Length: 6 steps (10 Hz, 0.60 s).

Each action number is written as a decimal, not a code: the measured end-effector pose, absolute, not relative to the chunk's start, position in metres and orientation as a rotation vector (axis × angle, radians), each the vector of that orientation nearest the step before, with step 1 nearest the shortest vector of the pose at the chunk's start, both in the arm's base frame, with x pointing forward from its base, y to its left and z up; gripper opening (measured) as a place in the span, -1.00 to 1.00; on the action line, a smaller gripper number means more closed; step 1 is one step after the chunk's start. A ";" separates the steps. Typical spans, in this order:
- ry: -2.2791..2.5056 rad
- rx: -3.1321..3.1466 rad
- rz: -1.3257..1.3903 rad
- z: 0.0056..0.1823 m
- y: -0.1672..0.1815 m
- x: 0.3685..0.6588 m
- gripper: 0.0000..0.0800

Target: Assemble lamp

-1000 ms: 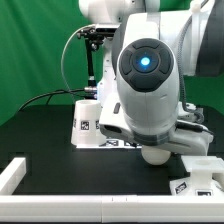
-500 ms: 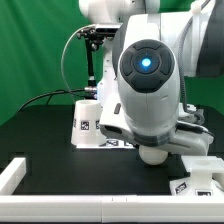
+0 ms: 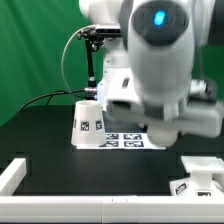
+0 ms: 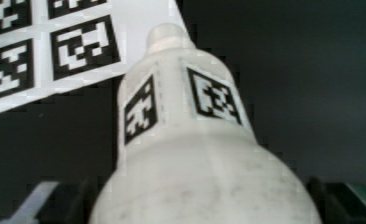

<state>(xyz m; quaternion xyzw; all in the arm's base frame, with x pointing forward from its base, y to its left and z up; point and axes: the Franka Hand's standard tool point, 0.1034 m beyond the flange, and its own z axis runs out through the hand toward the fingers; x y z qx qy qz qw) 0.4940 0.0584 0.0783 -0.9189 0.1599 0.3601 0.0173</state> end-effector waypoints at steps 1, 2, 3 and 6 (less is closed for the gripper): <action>0.453 -2.910 1.029 0.106 0.066 0.502 0.43; 0.398 -2.974 0.931 0.127 0.070 0.510 0.44; 0.374 -3.017 0.823 0.132 0.071 0.519 0.44; 0.360 -3.064 0.492 0.129 0.080 0.523 0.44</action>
Offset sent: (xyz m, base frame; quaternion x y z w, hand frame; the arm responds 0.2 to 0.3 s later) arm 0.0000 0.0000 0.0000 0.0000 0.1938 0.0000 0.9810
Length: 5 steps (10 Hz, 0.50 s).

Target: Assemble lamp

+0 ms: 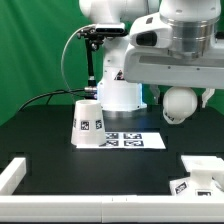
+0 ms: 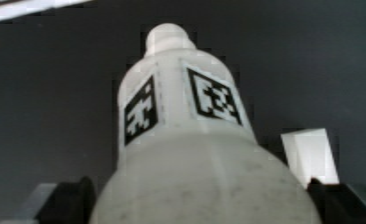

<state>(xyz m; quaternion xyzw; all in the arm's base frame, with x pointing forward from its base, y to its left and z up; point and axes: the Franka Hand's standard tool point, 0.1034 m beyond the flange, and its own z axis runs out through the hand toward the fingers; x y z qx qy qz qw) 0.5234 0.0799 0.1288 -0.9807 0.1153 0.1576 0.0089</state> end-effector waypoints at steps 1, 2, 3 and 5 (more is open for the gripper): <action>0.337 -3.067 0.392 0.132 0.081 0.532 0.44; 0.273 -3.059 0.212 0.147 0.080 0.556 0.44; 0.272 -3.022 0.017 0.158 0.074 0.577 0.44; 0.214 -3.015 -0.364 0.180 0.073 0.604 0.44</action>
Offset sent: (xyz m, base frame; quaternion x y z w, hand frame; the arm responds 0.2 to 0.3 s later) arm 0.0670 -0.0094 0.0365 0.0782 0.3511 -0.0864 0.9291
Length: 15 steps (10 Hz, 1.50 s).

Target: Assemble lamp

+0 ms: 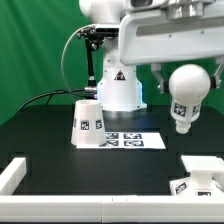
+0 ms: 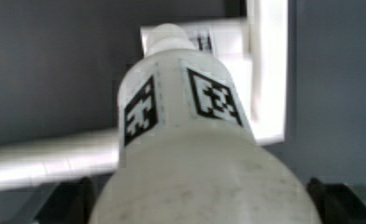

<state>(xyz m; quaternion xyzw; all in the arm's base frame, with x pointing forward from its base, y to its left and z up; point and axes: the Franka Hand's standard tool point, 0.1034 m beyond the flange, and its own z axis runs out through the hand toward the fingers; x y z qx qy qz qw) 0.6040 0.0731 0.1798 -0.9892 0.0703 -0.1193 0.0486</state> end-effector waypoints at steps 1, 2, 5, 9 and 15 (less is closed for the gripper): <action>0.220 -3.002 -0.493 0.176 0.074 0.600 0.44; 0.217 -2.998 -0.552 0.172 0.073 0.598 0.44; 0.161 -2.947 -0.895 0.172 0.079 0.604 0.44; 0.029 -2.950 -1.007 0.162 0.093 0.607 0.44; 0.018 -2.965 -0.982 0.148 0.094 0.604 0.44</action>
Offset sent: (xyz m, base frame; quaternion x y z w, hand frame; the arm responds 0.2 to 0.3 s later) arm 0.0000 0.0000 0.0000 0.0000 0.1296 0.0000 0.9916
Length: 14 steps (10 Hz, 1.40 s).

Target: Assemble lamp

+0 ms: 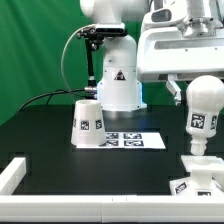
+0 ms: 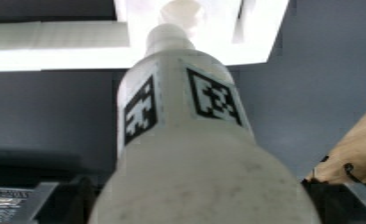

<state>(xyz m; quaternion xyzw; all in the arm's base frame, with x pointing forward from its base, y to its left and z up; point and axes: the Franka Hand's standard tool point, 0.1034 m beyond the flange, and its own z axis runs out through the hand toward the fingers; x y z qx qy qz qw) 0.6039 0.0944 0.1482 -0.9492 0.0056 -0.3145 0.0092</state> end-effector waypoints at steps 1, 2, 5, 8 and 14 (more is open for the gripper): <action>0.015 -2.967 -0.978 0.146 0.095 0.604 0.44; 0.009 -2.969 -0.972 0.143 0.097 0.603 0.44; -0.001 -2.975 -0.961 0.135 0.100 0.604 0.44; -0.006 -2.987 -0.943 0.125 0.100 0.602 0.44; -0.011 -2.980 -1.000 0.122 0.096 0.605 0.70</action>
Offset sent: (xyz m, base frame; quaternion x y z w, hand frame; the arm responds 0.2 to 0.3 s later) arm 0.0072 0.0106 -0.0071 -0.0033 0.0088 0.0083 0.9999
